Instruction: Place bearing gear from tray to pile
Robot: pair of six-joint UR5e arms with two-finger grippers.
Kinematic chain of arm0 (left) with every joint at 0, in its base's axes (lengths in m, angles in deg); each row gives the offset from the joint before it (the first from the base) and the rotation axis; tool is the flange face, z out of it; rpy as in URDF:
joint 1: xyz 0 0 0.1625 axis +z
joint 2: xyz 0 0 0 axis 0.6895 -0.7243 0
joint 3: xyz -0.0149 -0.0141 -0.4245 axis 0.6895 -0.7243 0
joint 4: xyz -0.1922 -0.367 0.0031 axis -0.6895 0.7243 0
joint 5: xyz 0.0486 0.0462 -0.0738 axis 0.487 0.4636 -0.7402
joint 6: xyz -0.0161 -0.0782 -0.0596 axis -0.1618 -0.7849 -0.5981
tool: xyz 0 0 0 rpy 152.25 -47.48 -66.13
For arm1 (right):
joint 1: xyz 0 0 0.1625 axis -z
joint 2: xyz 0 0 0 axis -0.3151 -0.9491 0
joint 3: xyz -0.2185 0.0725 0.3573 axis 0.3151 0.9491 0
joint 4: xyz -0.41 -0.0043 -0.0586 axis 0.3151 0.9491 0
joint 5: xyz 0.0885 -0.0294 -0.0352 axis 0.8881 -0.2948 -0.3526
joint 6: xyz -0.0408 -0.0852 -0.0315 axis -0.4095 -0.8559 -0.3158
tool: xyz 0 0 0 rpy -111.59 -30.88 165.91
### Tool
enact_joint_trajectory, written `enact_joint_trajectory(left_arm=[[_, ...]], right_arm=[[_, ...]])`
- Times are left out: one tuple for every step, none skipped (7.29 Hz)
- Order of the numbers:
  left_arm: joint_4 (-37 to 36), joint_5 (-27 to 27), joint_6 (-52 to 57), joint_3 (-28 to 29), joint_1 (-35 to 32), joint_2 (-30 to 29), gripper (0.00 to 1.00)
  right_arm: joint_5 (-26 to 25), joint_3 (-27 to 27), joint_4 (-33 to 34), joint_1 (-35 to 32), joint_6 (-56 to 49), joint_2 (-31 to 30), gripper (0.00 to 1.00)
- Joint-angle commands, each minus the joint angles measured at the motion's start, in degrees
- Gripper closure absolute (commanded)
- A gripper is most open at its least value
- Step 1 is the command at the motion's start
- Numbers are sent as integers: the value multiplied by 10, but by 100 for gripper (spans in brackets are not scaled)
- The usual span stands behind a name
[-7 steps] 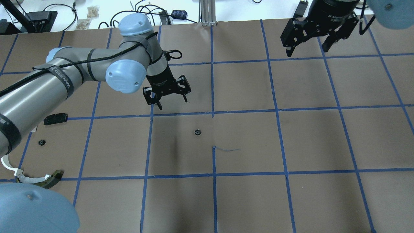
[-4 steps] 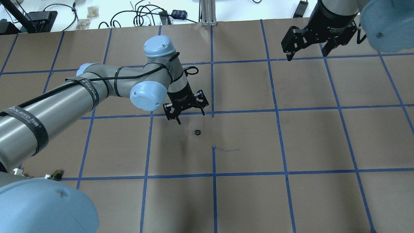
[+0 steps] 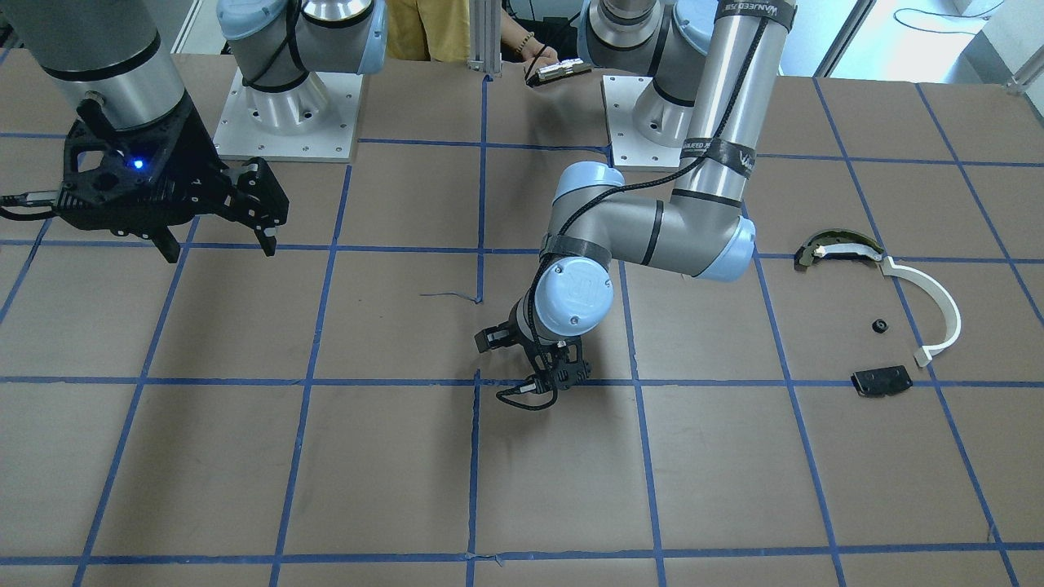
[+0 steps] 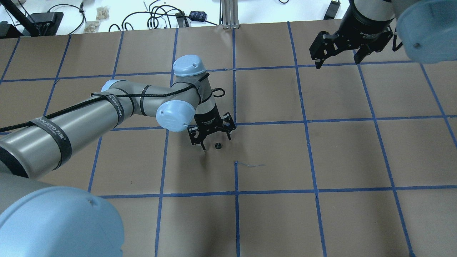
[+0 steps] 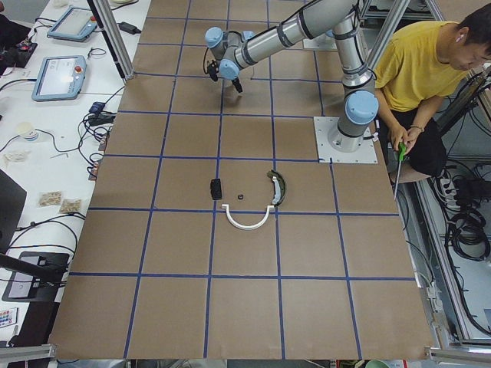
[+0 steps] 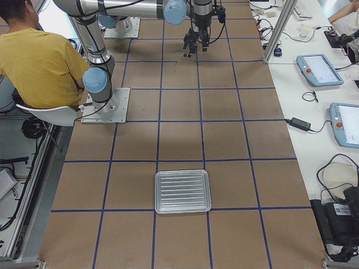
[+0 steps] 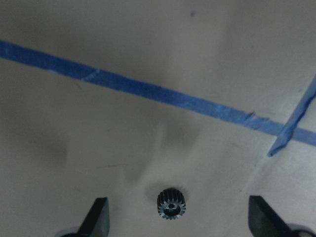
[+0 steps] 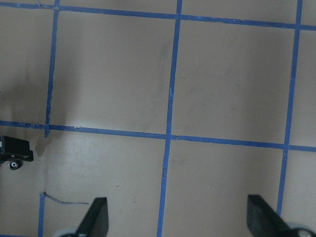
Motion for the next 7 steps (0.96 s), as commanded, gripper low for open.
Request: enact_joint_trajectory(left_arm=[[0, 1, -2, 0, -1, -4, 32], [3, 1, -3, 0, -3, -2, 35], [4, 1, -3, -1, -3, -3, 35], [5, 1, -3, -1, -4, -1, 35], [6, 1, -3, -1, -4, 0, 37], [13, -3, -7, -1, -5, 1, 61], [21, -2, -10, -1, -5, 2, 71]], right_arm=[[2, -1, 2, -1, 0, -1, 0], [2, -1, -1, 0, 0, -1, 0], [2, -1, 0, -1, -1, -2, 0], [2, -1, 0, 0, 0, -2, 0], [2, -1, 0, 0, 0, -2, 0], [2, -2, 1, 0, -1, -2, 0], [2, -2, 0, 0, 0, -2, 0]])
